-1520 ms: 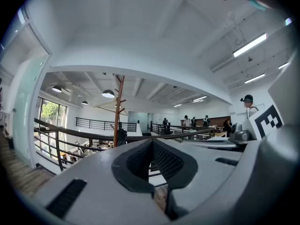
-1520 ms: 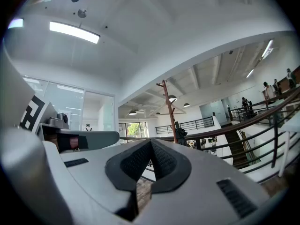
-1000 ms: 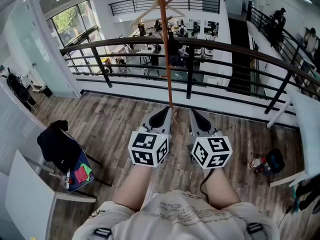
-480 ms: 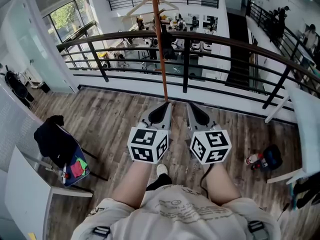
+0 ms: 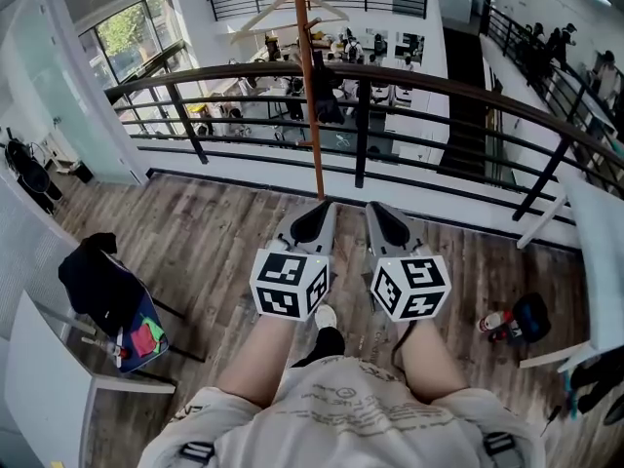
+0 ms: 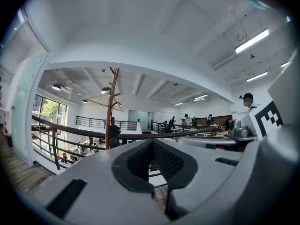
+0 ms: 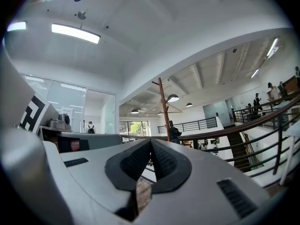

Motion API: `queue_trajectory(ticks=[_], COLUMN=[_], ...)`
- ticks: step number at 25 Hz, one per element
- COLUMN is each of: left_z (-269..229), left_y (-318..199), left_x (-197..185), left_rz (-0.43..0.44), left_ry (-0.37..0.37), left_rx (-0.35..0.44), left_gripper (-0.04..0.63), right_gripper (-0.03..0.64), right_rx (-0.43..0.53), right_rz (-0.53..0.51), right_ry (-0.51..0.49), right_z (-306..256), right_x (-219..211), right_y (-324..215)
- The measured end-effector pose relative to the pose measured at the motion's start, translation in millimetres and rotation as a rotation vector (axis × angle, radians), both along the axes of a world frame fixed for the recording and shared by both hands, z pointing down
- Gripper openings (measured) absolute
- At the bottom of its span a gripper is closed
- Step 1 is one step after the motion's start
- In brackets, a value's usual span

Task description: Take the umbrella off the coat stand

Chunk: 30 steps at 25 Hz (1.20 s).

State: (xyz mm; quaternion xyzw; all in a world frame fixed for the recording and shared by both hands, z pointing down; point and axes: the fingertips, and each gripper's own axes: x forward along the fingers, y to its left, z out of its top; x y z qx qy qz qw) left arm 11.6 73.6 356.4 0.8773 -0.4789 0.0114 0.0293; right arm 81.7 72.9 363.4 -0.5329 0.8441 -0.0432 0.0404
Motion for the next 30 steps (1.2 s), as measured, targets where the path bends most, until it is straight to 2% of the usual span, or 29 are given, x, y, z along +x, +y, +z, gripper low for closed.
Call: queue_trajectory(ticks=[12, 30], left_z=[-4.8, -10.8], left_y=[-110.9, -310.4], left_x=[-10.5, -42.4], left_rz=[0.018, 0.01], left_ry=[0.016, 0.013], left_rx=[0.003, -0.016], left_gripper=[0.005, 0.005], right_gripper=[0.003, 0.003], right_rx=[-0.005, -0.031], right_rz=[0.019, -0.04], right_ry=[0.004, 0.052], right_z=[-2.7, -5.3], right_x=[-6.7, -48.3], right_y=[-108.0, -305.0])
